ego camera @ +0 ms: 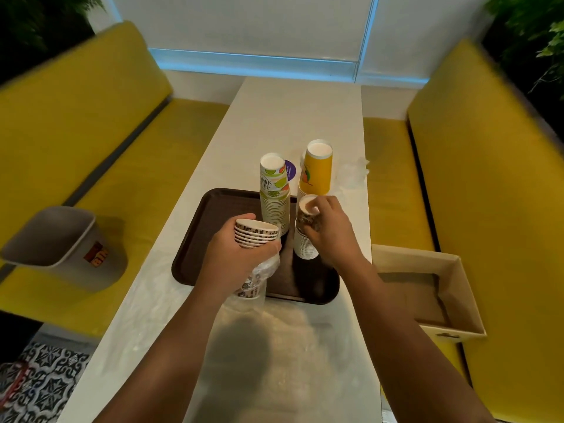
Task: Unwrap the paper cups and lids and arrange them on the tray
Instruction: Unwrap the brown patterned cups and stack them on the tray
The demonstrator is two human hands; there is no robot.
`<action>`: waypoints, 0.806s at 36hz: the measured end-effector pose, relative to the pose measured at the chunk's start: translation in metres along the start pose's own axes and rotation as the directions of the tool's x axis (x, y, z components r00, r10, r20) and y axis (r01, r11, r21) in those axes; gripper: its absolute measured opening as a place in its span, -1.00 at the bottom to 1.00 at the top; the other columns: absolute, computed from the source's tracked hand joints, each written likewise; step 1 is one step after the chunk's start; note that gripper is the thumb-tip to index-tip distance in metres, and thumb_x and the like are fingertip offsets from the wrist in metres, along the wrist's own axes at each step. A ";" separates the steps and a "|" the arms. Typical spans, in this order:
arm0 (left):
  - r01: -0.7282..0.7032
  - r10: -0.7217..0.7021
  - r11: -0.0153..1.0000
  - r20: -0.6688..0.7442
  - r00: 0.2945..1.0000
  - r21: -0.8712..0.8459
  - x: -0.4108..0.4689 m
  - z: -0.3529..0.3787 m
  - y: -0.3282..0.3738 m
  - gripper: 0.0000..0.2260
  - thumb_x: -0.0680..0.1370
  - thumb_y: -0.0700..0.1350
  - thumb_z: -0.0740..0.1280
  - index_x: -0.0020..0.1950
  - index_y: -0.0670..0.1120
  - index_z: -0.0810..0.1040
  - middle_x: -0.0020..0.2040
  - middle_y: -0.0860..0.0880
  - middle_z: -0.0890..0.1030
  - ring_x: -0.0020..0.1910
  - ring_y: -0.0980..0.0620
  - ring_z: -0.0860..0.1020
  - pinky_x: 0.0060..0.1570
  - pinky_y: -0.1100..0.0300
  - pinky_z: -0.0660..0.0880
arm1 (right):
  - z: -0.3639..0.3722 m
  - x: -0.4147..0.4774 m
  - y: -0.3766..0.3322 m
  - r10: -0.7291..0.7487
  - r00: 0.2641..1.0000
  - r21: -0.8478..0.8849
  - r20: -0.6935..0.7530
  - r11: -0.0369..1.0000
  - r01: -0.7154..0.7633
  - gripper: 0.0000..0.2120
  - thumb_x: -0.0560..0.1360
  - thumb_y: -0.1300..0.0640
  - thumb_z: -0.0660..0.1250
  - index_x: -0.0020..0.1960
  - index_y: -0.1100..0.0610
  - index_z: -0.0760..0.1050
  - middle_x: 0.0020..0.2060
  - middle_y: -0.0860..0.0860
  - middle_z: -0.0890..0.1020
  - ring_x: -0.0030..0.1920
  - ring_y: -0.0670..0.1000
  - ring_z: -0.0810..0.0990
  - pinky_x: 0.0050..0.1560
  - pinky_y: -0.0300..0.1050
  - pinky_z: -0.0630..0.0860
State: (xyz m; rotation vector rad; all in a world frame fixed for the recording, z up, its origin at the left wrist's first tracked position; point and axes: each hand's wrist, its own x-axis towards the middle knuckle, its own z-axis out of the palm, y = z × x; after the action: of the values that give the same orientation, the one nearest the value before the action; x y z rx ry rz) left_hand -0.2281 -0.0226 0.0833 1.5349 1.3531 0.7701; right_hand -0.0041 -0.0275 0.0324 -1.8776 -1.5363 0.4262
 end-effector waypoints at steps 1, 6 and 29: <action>-0.002 0.002 1.000 0.001 1.000 0.005 0.000 0.000 0.000 -0.41 0.40 0.02 0.64 0.38 0.09 0.54 0.05 0.14 0.68 0.04 0.24 0.64 -0.05 0.35 0.56 | 0.002 -0.001 0.002 0.005 1.000 0.008 -0.007 1.000 -0.004 -0.59 0.54 0.12 0.53 0.31 0.03 0.43 0.42 0.04 0.43 0.35 0.17 0.51 0.27 -0.07 0.49; -0.013 0.012 0.999 0.013 1.000 0.036 -0.002 0.001 0.002 -0.41 0.40 0.03 0.64 0.39 0.10 0.52 0.06 0.16 0.67 0.05 0.24 0.63 -0.08 0.39 0.55 | -0.006 -0.009 -0.014 -0.081 0.982 0.084 -0.173 0.992 0.097 -0.64 0.56 0.00 0.51 0.28 -0.14 0.46 0.57 -0.09 0.20 0.53 0.13 0.34 0.42 0.10 0.51; -0.043 0.043 0.999 -0.010 0.999 -0.008 -0.019 0.001 0.011 -0.52 0.38 -0.01 0.66 0.24 0.10 0.60 0.02 0.16 0.72 0.01 0.29 0.66 -0.02 0.31 0.60 | -0.054 -0.028 -0.056 -0.234 0.971 0.673 -0.049 0.710 0.205 -0.82 0.66 0.26 0.35 -0.10 0.20 0.42 0.39 0.09 0.55 0.40 0.11 0.55 0.24 0.25 0.61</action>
State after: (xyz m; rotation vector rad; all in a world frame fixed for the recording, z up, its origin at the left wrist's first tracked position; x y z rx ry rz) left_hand -0.2272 -0.0411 0.0951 1.5602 1.3269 0.8097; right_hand -0.0188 -0.0651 0.1048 -1.1035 -1.3511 0.7930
